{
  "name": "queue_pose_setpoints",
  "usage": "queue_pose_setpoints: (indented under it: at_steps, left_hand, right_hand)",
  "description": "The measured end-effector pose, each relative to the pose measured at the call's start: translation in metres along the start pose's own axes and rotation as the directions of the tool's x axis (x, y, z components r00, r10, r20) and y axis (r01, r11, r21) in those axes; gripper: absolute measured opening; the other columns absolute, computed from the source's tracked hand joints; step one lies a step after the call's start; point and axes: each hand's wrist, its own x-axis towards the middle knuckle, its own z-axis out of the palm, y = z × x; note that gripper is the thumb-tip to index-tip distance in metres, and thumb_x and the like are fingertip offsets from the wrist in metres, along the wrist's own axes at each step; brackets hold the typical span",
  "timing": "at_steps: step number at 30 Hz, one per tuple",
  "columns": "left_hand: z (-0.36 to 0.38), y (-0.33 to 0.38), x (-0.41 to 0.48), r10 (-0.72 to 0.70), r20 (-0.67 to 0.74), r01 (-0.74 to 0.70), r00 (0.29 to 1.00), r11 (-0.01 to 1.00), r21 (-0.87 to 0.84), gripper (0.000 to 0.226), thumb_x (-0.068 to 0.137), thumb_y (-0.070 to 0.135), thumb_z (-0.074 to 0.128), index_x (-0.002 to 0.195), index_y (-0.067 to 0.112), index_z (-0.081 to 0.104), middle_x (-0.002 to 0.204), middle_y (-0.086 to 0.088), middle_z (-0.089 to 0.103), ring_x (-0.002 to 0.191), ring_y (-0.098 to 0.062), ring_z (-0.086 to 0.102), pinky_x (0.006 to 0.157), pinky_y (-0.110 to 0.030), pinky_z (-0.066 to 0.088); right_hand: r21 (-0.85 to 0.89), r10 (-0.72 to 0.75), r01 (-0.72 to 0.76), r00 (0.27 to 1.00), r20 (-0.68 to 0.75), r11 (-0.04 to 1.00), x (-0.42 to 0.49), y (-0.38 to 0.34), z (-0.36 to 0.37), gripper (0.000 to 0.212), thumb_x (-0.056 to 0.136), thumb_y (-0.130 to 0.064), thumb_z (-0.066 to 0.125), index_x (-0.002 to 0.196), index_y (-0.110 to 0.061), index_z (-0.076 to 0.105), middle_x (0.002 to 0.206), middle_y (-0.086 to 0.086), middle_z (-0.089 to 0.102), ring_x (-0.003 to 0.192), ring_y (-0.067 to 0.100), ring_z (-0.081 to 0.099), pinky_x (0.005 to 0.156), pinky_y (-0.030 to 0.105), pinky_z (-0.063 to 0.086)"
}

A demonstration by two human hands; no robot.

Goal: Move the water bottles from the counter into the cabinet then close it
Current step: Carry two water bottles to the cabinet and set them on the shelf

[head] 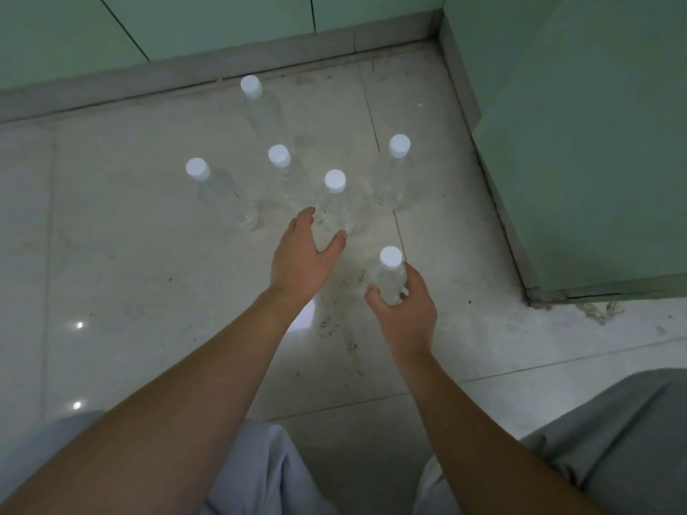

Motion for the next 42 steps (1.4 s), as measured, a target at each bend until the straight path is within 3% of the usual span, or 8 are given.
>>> queue_pose_setpoints:
  at_steps: [6,11,16,21,29,32,40,42]
  left_hand:
    - [0.014,0.007,0.025,-0.084,-0.037,0.074,0.996,0.974,-0.216,0.079,0.086,0.054,0.071,0.151,0.026,0.036,0.145,0.003,0.052,0.126,-0.018,0.056,0.105,-0.041,0.047]
    - [0.023,0.001,0.038,-0.040,-0.085,0.023,0.996,0.981,-0.191,0.077,0.083,0.047,0.078,0.148,0.027,0.043,0.145,0.008,0.054,0.130,-0.016,0.053,0.106,-0.034,0.044]
    - [0.029,0.000,0.045,-0.081,-0.051,0.067,0.995,0.970,-0.234,0.076,0.082,0.039,0.081,0.147,0.025,0.044,0.135,0.002,0.061,0.125,-0.016,0.056,0.093,-0.022,0.037]
    - [0.037,-0.005,0.052,-0.059,-0.063,0.040,0.996,0.963,-0.266,0.076,0.078,0.042,0.084,0.143,0.028,0.048,0.119,0.014,0.058,0.115,-0.010,0.057,0.095,-0.025,0.043]
    - [0.035,-0.003,0.042,-0.091,-0.160,0.044,0.983,0.960,-0.275,0.054,0.074,0.044,0.085,0.120,0.024,0.066,0.106,0.011,0.069,0.101,-0.012,0.065,0.090,-0.029,0.052]
    - [0.015,0.012,0.014,-0.124,-0.181,0.069,0.976,0.956,-0.284,0.041,0.073,0.045,0.085,0.103,0.023,0.069,0.091,0.014,0.069,0.090,-0.011,0.067,0.083,-0.030,0.056]
    - [-0.129,0.114,-0.113,-0.179,-0.121,0.128,0.976,0.931,-0.343,0.039,0.073,0.038,0.087,0.106,0.028,0.068,0.093,0.019,0.071,0.088,0.006,0.065,0.084,-0.021,0.052]
    - [-0.182,0.153,-0.148,-0.190,-0.120,0.136,0.974,0.923,-0.359,0.037,0.074,0.037,0.087,0.102,0.023,0.068,0.088,0.014,0.071,0.085,-0.002,0.066,0.081,-0.026,0.053]
  right_hand:
    - [-0.005,-0.005,0.005,1.000,-0.026,1.000,0.018,-0.006,-0.002,0.044,0.073,-0.042,0.078,0.111,-0.042,0.057,0.094,-0.027,0.063,0.087,-0.016,0.058,0.074,0.006,0.040]
    - [-0.008,-0.005,0.004,0.999,-0.037,1.000,0.027,-0.002,-0.005,0.050,0.071,-0.039,0.081,0.117,-0.035,0.059,0.097,-0.022,0.063,0.090,0.001,0.062,0.083,0.020,0.046]
    - [-0.026,0.004,-0.004,1.000,-0.013,1.000,0.032,0.001,-0.012,0.047,0.072,-0.043,0.081,0.113,-0.033,0.059,0.100,-0.020,0.065,0.097,0.008,0.064,0.089,0.028,0.051]
    - [-0.015,0.039,-0.039,0.999,-0.017,0.999,0.037,-0.003,-0.016,0.048,0.075,-0.041,0.081,0.117,-0.027,0.062,0.102,-0.017,0.066,0.094,0.006,0.064,0.084,0.024,0.051]
    - [-0.036,0.013,-0.015,0.999,-0.035,0.999,0.018,-0.008,-0.018,0.045,0.071,-0.045,0.084,0.110,-0.031,0.064,0.092,-0.024,0.064,0.092,0.004,0.065,0.086,0.026,0.054]
    - [-0.040,0.017,-0.019,0.999,-0.042,0.999,0.002,-0.026,-0.038,0.052,0.070,-0.047,0.083,0.115,-0.030,0.066,0.099,-0.020,0.070,0.092,0.002,0.067,0.086,0.028,0.056]
    - [0.001,0.066,-0.066,0.997,-0.049,0.998,-0.072,-0.171,-0.175,0.053,0.069,-0.039,0.085,0.117,-0.028,0.066,0.100,-0.017,0.072,0.091,-0.001,0.068,0.086,0.024,0.057]
    - [0.015,0.064,-0.063,0.997,-0.050,0.998,-0.098,-0.225,-0.216,0.051,0.070,-0.039,0.085,0.115,-0.029,0.065,0.099,-0.017,0.072,0.091,-0.002,0.068,0.087,0.027,0.058]
